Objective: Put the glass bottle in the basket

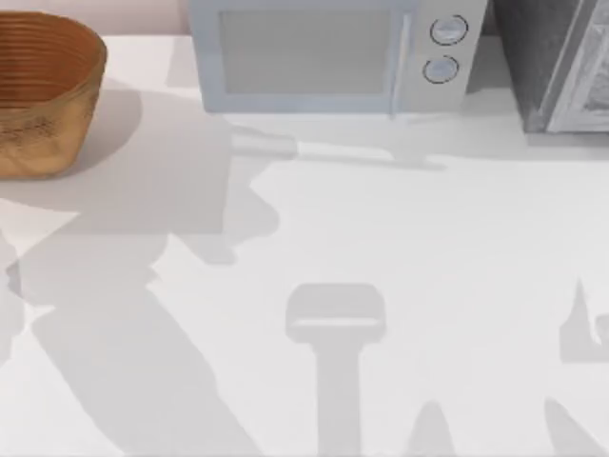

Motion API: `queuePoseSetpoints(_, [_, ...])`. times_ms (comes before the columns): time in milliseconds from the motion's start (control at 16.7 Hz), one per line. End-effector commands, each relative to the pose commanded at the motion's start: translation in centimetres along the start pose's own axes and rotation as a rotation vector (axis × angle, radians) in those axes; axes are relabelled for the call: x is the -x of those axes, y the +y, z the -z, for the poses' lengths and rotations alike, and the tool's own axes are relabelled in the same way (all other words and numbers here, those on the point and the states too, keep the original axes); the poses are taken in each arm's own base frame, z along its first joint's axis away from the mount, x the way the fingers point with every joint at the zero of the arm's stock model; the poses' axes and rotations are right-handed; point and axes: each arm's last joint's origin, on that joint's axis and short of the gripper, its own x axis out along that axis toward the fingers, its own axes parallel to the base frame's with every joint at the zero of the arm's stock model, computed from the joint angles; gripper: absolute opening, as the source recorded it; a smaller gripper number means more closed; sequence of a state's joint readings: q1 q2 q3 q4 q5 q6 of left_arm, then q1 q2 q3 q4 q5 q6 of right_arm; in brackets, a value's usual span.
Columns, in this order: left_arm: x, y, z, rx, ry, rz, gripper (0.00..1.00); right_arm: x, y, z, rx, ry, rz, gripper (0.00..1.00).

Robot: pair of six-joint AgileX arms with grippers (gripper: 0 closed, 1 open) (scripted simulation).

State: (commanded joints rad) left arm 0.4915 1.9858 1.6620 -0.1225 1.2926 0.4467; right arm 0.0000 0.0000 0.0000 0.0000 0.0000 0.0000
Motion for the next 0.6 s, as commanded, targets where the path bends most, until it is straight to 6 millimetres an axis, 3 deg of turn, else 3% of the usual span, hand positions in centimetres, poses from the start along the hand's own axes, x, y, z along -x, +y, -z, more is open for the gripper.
queuePoseSetpoints(420, [0.1, -0.1, 0.1, 0.004, 0.0, 0.005, 0.0, 0.0, 0.0, 0.0, 0.0, 0.0, 0.0, 1.0])
queuePoseSetpoints(600, [-1.4, -0.1, 0.8, 0.008, 0.0, 0.02, 0.0, 0.0, 0.0, 0.0, 0.0, 0.0, 0.0, 1.0])
